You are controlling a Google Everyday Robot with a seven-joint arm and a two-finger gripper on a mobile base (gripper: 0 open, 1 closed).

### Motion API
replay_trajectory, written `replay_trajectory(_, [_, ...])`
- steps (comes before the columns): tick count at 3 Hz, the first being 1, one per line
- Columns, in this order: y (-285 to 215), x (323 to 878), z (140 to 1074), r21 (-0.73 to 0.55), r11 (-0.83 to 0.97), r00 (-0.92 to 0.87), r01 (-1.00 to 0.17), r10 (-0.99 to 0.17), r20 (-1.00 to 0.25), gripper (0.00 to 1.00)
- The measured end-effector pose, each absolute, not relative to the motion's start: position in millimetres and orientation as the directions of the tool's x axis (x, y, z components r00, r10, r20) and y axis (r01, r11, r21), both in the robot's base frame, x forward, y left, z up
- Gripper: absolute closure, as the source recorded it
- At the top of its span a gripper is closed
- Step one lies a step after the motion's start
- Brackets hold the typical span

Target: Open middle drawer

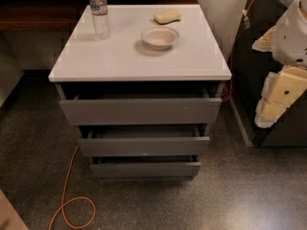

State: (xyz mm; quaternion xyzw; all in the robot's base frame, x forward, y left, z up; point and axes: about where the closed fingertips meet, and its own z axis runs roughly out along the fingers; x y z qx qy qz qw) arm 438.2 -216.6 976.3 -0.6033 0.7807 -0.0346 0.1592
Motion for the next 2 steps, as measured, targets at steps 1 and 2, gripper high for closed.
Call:
replay_trajectory(1, [-216.6,438.2,976.4,-0.246,0.27,-0.221,-0.931,-0.953,-0.207,0.0])
replay_trajectory(2, [-200.3,456.1,949.1,-0.223,0.274,-0.216,-0.936,-0.944,-0.25,0.0])
